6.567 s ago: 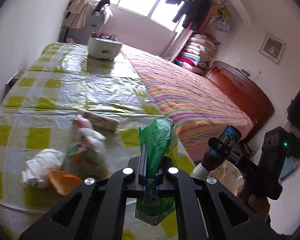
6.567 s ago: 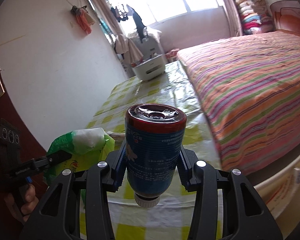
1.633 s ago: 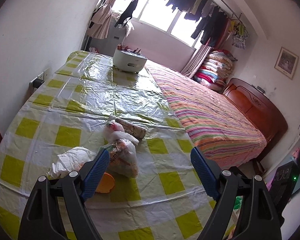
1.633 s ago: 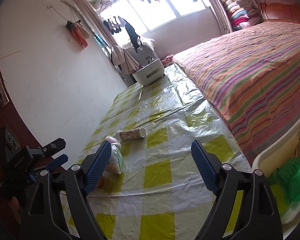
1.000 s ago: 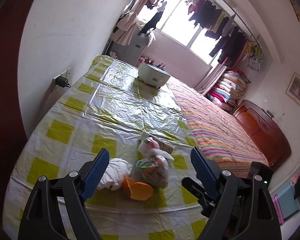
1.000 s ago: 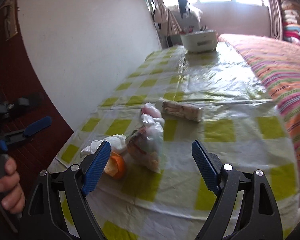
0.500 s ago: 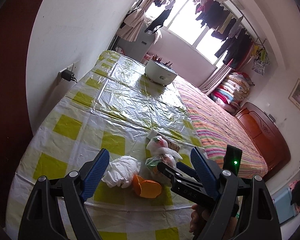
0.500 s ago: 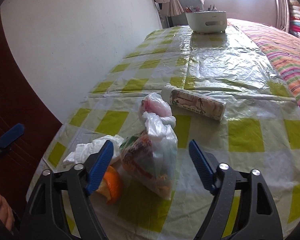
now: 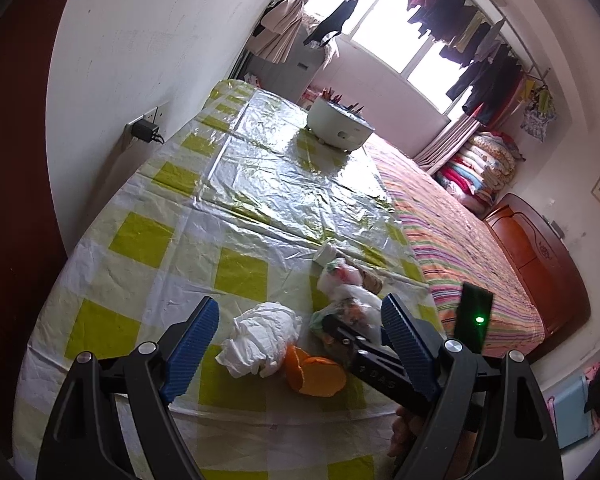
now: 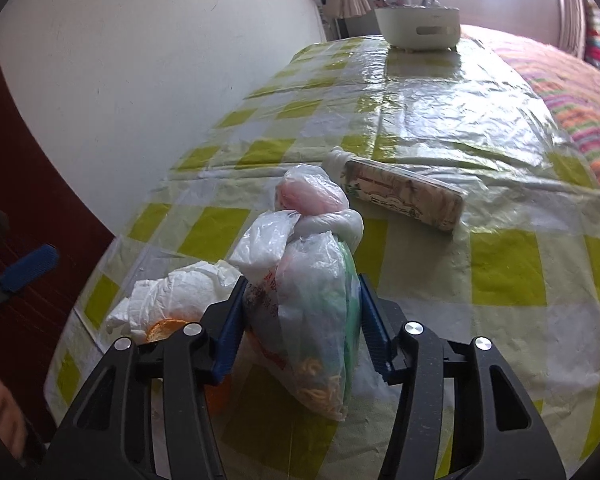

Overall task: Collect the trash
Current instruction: 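Grasp the clear plastic bag of scraps with the right gripper, then grasp the white tissue with the left gripper while the right gripper holds the bag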

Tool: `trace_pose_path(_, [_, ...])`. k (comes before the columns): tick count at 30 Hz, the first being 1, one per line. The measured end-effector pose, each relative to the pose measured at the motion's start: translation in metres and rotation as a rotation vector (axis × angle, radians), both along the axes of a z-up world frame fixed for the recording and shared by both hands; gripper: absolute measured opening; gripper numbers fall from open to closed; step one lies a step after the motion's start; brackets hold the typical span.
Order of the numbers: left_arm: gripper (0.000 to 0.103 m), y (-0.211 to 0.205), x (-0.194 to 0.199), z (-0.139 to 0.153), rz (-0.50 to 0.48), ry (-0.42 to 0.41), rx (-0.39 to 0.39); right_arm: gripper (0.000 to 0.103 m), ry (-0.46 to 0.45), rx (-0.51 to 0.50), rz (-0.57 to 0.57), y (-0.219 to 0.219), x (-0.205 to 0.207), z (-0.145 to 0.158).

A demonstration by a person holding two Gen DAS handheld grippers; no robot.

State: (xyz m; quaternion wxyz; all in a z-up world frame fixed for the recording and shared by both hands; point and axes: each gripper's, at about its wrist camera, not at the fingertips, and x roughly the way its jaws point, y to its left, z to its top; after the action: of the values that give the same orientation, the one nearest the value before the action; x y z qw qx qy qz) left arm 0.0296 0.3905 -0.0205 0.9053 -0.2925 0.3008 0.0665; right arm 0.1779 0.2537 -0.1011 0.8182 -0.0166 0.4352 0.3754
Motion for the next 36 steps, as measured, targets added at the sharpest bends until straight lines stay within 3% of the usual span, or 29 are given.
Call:
trace_pose_path(5, [0.081, 0.006, 0.012, -0.011, 0.03, 0.056, 0.023, 0.051, 0.028, 0.079, -0.024, -0.023, -0.002, 0.013])
trace_pose_path(13, [0.081, 0.0, 0.049, -0.037, -0.032, 0.243, 0.104, 0.051, 0.016, 0.141, -0.026, -0.04, -0.015, 0.028])
trace_pose_path(25, [0.081, -0.011, 0.076, -0.059, -0.081, 0.391, 0.144, 0.051, -0.018, 0.17, -0.019, -0.05, -0.026, 0.035])
trace_pose_path(31, [0.081, -0.01, 0.088, -0.068, -0.083, 0.436, 0.123, 0.052, -0.027, 0.181, -0.024, -0.056, -0.027, 0.039])
trace_pose_path(36, [0.066, -0.022, 0.093, -0.07, -0.094, 0.462, 0.181, 0.052, -0.036, 0.182, -0.037, -0.065, -0.028, 0.041])
